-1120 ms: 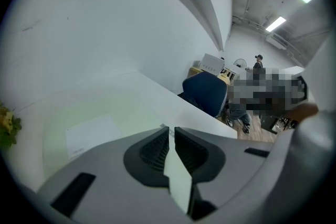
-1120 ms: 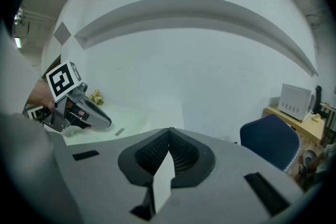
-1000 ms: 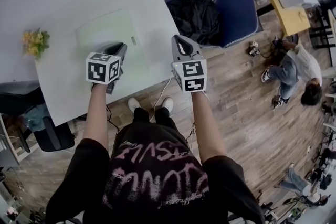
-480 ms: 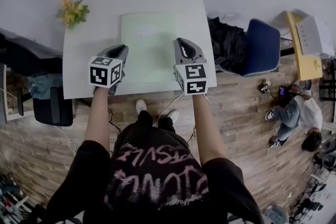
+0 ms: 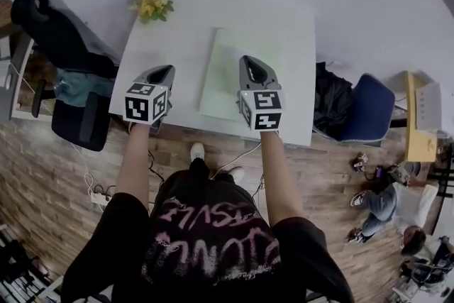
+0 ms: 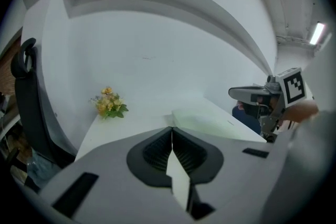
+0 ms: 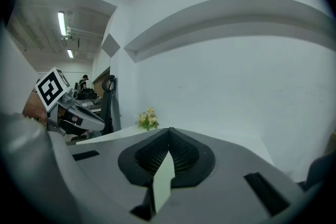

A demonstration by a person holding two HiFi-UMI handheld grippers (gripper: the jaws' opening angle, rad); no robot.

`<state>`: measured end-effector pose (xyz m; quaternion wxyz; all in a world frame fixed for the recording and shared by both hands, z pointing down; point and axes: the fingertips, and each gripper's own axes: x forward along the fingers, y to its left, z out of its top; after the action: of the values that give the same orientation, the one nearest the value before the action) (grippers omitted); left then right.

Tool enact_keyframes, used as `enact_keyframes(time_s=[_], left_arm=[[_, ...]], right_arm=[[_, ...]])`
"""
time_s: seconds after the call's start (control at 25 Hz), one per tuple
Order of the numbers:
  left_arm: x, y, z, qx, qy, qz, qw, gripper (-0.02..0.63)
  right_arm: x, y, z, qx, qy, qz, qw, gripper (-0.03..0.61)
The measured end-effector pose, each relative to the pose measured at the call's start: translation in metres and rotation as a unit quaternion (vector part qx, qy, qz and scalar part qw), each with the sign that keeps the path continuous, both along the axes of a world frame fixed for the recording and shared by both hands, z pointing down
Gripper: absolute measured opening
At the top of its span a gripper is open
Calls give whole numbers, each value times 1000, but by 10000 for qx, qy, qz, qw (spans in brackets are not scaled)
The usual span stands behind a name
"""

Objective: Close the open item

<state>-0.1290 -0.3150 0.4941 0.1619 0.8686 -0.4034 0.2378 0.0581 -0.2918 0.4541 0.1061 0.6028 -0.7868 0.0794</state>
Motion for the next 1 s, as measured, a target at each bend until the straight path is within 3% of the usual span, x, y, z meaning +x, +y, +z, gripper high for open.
enact_keyframes(time_s=[0.36, 1.0], left_arm=[[-34, -13, -38, 550, 91, -306, 9980, 5], [-23, -22, -133, 1869, 295, -323, 9814, 3]], right_arm=[[-27, -15, -30, 232, 78, -139, 9996, 9], [8, -10, -90, 752, 128, 167, 9969, 9]])
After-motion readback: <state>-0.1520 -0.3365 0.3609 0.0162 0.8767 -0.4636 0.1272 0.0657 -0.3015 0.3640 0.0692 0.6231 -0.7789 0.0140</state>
